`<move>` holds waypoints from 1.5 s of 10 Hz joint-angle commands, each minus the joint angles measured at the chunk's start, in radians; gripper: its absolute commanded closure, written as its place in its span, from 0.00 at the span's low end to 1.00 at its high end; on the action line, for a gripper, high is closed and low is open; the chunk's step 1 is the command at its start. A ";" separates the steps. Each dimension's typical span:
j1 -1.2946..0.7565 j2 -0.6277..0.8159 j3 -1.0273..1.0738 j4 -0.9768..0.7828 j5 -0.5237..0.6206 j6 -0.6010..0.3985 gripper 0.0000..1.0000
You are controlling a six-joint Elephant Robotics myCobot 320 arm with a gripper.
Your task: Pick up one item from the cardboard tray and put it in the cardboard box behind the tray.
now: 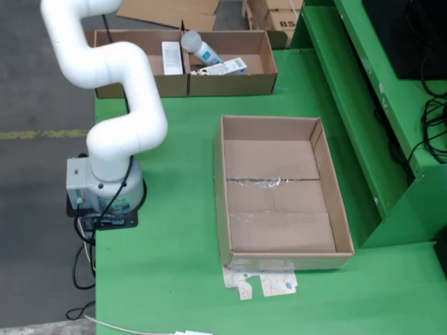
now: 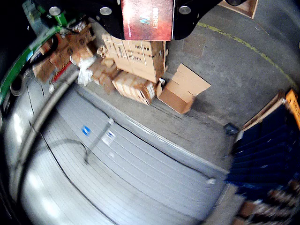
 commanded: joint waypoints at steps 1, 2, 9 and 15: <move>0.208 -0.069 0.025 0.809 -1.329 -1.342 1.00; 0.178 -0.083 0.025 0.815 -1.325 -1.362 1.00; 0.091 -0.122 0.024 0.776 -1.251 -1.288 1.00; 0.006 -0.204 0.025 0.749 -1.155 -1.180 1.00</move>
